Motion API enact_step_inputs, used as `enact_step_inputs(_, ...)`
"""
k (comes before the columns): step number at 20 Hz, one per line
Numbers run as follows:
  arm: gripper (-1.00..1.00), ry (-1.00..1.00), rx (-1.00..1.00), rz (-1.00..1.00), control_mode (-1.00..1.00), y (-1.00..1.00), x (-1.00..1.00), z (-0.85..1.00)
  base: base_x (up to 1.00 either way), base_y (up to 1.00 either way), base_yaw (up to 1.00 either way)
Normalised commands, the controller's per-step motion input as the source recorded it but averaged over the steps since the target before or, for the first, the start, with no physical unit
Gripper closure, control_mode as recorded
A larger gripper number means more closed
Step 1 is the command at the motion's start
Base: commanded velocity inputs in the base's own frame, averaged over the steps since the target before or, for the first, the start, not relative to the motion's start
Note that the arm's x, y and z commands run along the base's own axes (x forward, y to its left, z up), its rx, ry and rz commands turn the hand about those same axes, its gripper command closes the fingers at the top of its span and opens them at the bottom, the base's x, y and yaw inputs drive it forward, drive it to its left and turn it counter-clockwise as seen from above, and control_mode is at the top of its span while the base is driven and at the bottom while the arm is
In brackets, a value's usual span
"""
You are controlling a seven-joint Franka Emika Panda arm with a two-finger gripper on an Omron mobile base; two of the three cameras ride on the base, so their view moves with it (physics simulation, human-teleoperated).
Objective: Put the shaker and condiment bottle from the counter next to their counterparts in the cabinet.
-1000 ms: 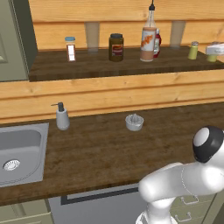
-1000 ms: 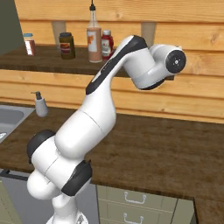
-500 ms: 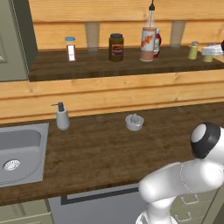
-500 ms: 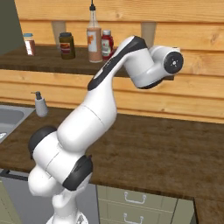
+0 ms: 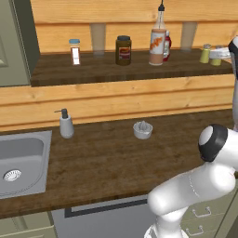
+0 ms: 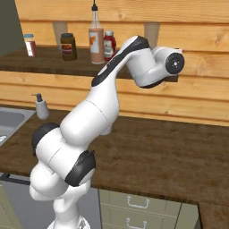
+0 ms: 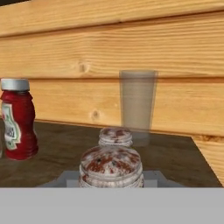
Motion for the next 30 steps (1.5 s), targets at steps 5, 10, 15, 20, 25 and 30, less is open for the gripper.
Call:
enact_step_inputs(5, 1.0, -0.05, 0.0, 0.0, -1.0, -0.05, 0.16, -0.07, 0.0, 0.0, 0.0)
enact_step_inputs(10, 1.0, -0.05, 0.0, 0.0, -1.0, -0.09, 0.09, -0.09, 0.0, 0.0, 0.0)
enact_step_inputs(15, 1.0, 0.0, 0.0, 0.0, -1.0, -0.01, 0.1, -0.07, 0.0, 0.0, 0.0)
enact_step_inputs(20, 1.0, 0.0, 0.0, 0.0, -1.0, 0.0, 0.24, -0.01, 0.0, 0.0, 0.0)
enact_step_inputs(25, -1.0, 0.0, 0.0, 0.0, -1.0, 0.0, 0.03, -0.16, 0.0, 0.0, 0.0)
enact_step_inputs(30, -1.0, 0.0, 0.0, 0.0, -1.0, -0.1, -0.04, -0.19, 0.0, 0.0, 0.0)
